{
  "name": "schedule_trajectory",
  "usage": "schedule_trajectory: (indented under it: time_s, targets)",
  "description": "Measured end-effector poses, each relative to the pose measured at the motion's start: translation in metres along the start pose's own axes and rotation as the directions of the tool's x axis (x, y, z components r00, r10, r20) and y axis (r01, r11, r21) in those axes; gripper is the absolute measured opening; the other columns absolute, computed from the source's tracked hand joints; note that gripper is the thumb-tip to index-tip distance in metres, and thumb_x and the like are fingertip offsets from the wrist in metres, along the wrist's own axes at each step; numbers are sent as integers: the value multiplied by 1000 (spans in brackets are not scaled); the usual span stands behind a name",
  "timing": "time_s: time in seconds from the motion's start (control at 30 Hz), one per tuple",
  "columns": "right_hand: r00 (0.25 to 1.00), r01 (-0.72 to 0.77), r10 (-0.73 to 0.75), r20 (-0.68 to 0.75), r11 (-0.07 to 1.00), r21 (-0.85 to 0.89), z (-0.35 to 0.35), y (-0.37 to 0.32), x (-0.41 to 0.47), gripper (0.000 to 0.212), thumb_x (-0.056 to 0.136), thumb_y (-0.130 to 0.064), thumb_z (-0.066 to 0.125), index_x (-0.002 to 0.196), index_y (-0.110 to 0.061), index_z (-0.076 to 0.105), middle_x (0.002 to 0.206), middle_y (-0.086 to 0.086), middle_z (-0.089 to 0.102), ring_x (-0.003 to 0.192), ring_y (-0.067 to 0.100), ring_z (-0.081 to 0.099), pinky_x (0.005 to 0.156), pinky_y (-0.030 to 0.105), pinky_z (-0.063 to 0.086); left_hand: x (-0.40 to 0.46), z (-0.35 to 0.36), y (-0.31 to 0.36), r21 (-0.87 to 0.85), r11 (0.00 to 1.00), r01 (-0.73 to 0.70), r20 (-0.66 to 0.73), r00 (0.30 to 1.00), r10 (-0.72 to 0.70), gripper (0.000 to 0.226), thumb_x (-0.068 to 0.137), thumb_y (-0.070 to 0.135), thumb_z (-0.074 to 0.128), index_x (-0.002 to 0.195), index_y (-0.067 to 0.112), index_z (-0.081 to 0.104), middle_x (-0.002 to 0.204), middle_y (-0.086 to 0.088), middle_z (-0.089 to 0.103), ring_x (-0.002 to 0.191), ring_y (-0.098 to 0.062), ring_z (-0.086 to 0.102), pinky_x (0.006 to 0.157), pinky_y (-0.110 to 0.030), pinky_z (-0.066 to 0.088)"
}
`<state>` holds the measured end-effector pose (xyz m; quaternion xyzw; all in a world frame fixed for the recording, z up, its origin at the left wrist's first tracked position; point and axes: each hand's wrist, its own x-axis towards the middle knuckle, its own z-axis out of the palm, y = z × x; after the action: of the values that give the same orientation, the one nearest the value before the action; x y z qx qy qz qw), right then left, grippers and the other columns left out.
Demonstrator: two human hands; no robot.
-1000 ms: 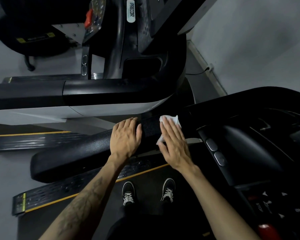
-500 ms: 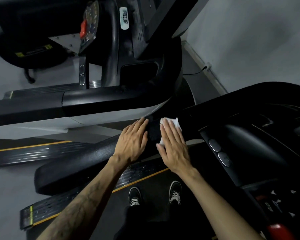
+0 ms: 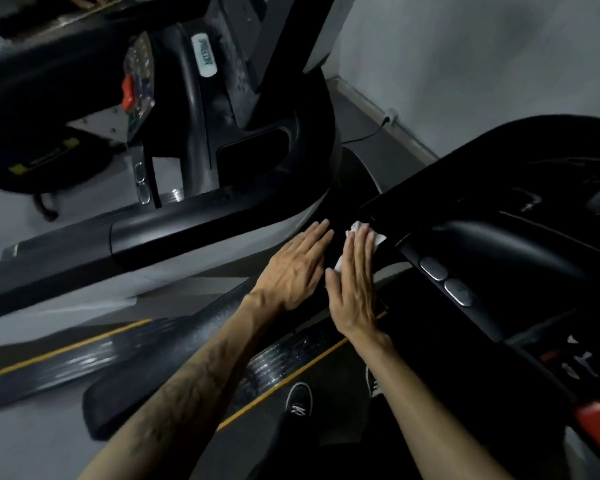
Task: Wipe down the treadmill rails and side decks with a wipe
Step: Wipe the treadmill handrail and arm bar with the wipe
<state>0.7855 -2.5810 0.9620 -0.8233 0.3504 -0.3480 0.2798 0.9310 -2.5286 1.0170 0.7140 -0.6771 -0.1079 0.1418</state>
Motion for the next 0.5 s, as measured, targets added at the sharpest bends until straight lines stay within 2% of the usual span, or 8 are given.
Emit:
schedule_trajectory:
  time_s: [0.07, 0.17, 0.27, 0.33, 0.4, 0.5]
  targets:
    - [997, -63, 68, -39, 990, 125, 11, -11, -14, 68, 108, -32, 31, 158, 10, 13, 169, 25, 1, 158, 40, 0, 127, 59, 12, 6, -1, -4, 19, 996, -83, 23, 996, 83, 60, 104, 16, 45, 161, 6, 27, 170, -11, 18, 158, -18, 10, 130, -38, 10]
    - [968, -202, 237, -78, 927, 316, 28, -26, -38, 74, 110, -48, 22, 160, 5, 7, 171, 17, -6, 159, 32, -2, 129, 50, 10, 10, -4, -6, 7, 985, -172, 61, 983, 171, 60, 102, 12, 43, 161, 6, 28, 170, -11, 17, 158, -19, 8, 130, -38, 7]
    - [934, -274, 344, -93, 859, 432, 36, -35, -42, 78, 108, -58, 18, 163, -4, 5, 173, 5, -10, 160, 24, -5, 130, 43, 8, 7, -7, -3, -76, 981, -176, 79, 980, 182, 64, 100, 27, 27, 160, 6, 31, 170, -10, 18, 158, -19, 10, 130, -37, 8]
    - [928, -258, 349, -128, 852, 455, 34, -32, -30, 75, 108, -56, 18, 164, -9, 4, 173, 3, -11, 160, 22, -2, 130, 46, 11, 7, -6, -3, -95, 978, -186, 88, 977, 194, 67, 99, 35, 24, 160, 8, 32, 170, -8, 18, 159, -18, 10, 130, -38, 9]
    - [915, -260, 369, -161, 847, 463, 28, -24, -11, 67, 108, -45, 22, 164, -12, 3, 173, 2, -10, 160, 18, 1, 128, 54, 16, 8, -5, -6, -95, 978, -188, 82, 977, 196, 63, 102, 34, 26, 160, 10, 32, 171, -6, 18, 159, -17, 10, 130, -39, 11]
    - [883, -297, 431, -188, 820, 489, 24, -11, 5, 66, 107, -38, 23, 164, -16, -2, 172, -4, -13, 159, 14, -2, 127, 55, 17, 9, -2, -6, -95, 976, -196, 51, 978, 202, 57, 103, 14, 40, 160, 12, 34, 170, -6, 22, 158, -17, 13, 129, -41, 18]
